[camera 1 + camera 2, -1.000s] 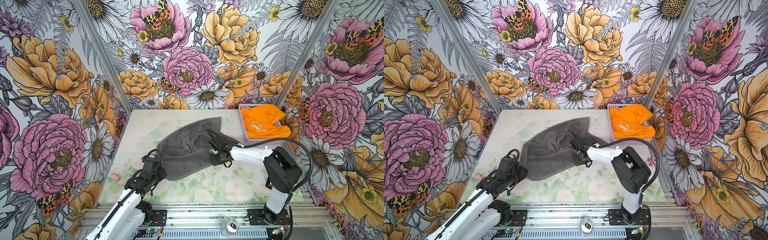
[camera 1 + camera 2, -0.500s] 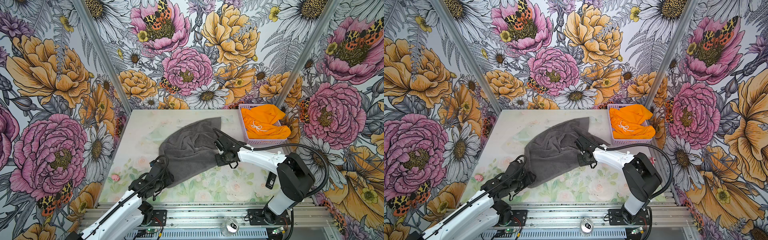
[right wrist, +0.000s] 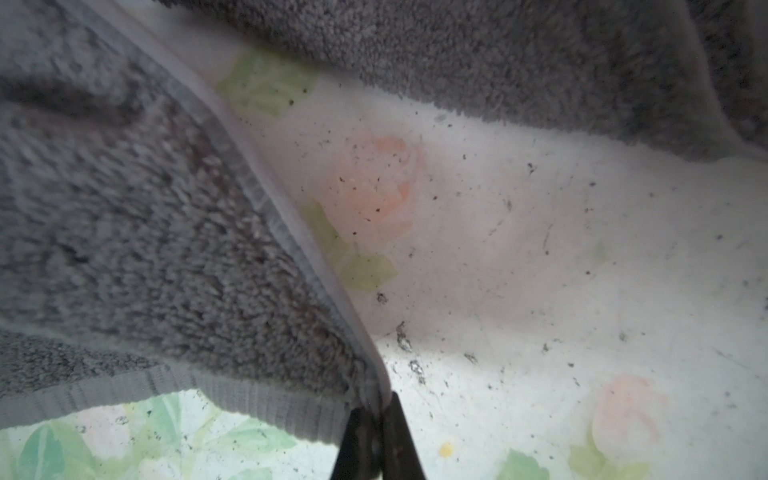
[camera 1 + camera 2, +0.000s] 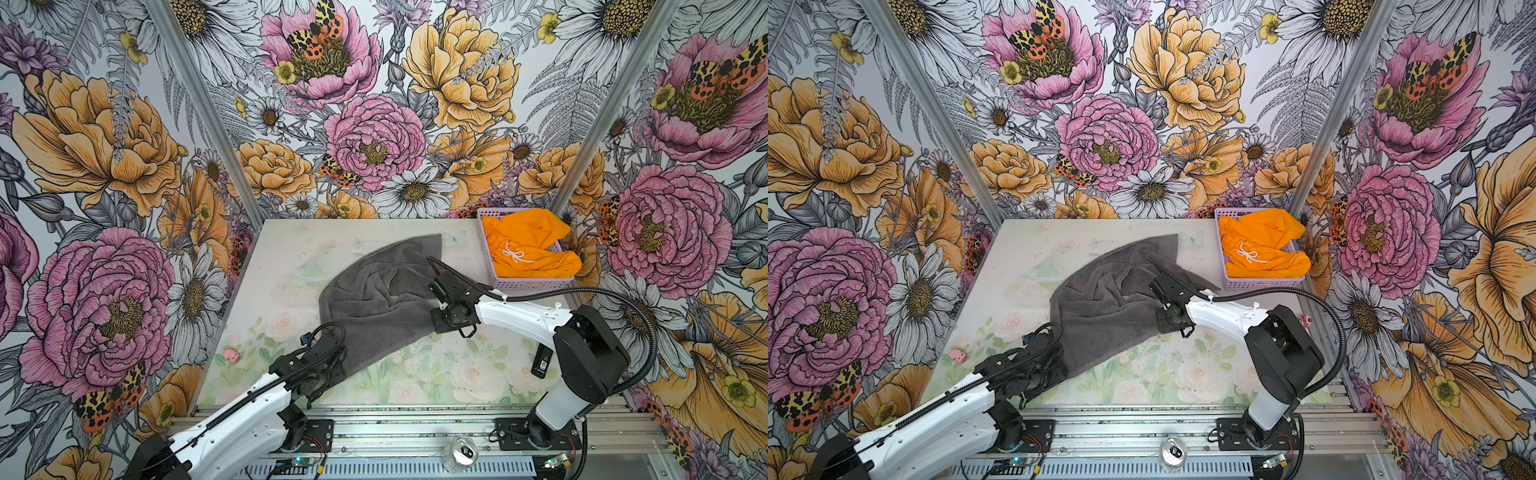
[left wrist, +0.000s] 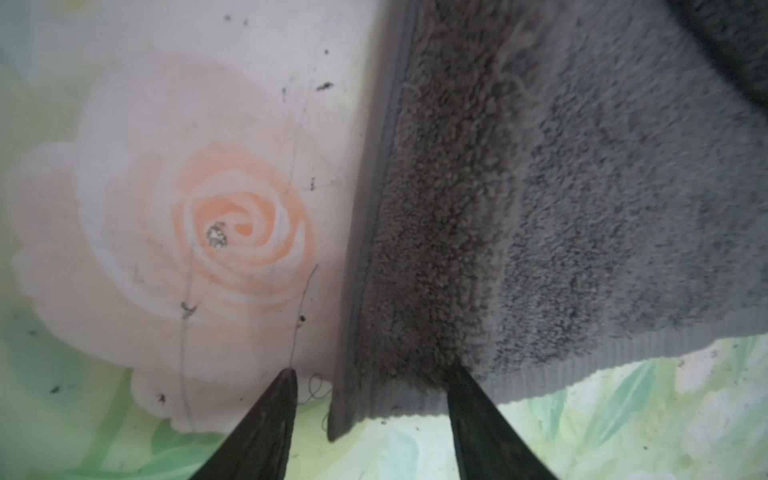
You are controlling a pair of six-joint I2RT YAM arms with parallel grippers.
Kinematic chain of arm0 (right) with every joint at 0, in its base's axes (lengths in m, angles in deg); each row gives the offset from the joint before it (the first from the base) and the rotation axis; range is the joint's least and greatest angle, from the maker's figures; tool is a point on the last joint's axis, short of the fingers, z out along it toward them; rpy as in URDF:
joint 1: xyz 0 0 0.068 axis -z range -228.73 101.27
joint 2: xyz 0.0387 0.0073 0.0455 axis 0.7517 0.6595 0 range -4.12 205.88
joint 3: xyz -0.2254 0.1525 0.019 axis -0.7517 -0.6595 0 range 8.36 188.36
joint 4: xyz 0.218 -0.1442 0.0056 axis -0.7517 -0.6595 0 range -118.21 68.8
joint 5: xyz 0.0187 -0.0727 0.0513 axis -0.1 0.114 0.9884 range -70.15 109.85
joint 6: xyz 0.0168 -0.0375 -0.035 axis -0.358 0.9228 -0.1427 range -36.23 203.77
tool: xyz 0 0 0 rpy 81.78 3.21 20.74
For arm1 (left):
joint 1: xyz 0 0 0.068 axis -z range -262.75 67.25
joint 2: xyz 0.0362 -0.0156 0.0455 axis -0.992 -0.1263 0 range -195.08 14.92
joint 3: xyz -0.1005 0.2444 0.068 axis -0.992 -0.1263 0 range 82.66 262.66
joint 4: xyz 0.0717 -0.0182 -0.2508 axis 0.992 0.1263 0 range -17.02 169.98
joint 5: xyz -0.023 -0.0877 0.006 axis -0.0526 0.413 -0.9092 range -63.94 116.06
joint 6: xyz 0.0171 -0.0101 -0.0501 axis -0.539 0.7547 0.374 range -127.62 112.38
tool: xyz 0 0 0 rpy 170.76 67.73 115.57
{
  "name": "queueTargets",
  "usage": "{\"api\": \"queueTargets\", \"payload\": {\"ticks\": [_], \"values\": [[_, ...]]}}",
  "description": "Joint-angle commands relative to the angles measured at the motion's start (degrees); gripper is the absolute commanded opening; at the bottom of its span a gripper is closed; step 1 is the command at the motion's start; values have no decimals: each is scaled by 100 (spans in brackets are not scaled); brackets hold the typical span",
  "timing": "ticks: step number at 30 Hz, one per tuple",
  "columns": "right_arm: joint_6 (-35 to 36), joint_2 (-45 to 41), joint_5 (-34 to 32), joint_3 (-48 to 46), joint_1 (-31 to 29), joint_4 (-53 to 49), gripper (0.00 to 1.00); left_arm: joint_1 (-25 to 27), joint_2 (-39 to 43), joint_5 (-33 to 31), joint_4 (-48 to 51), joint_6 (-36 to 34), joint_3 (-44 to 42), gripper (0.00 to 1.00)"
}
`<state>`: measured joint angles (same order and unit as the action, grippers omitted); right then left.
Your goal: Fold and stack the mixed laundry pile
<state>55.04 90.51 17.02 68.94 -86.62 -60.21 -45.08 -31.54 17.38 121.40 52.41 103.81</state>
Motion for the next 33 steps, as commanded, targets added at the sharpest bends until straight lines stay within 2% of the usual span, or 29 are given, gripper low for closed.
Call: {"api": "queueTargets", "payload": {"ticks": [1,7,10,11,16,17,24,28,33], "values": [[-88,-56,-95,-10,27,-39,0,38,-106,-240,51,-55,101,58],[-87,-61,-95,-20,36,-37,0,-28,-469,-291,-344,-66,2,53],[-89,-60,-86,-41,36,-43,0,-97,-654,-121,-678,-130,-130,45],[-88,-63,-85,-51,36,-37,0,-108,-700,-87,-746,-123,-163,41],[-115,-92,-86,-128,36,-33,0,-91,-621,-85,-745,-132,-160,2],[-120,-114,-78,-138,36,-29,0,-102,-552,-113,-686,-115,-132,0],[-149,-999,83,-36,240,-82,0,-333,281,-586,75,-488,921,0],[-30,-1670,53,571,478,-406,0,-765,330,-749,203,-1200,2190,0],[381,-2104,-208,1848,648,-670,0,-966,-201,-1287,152,-2318,4197,0]]}}
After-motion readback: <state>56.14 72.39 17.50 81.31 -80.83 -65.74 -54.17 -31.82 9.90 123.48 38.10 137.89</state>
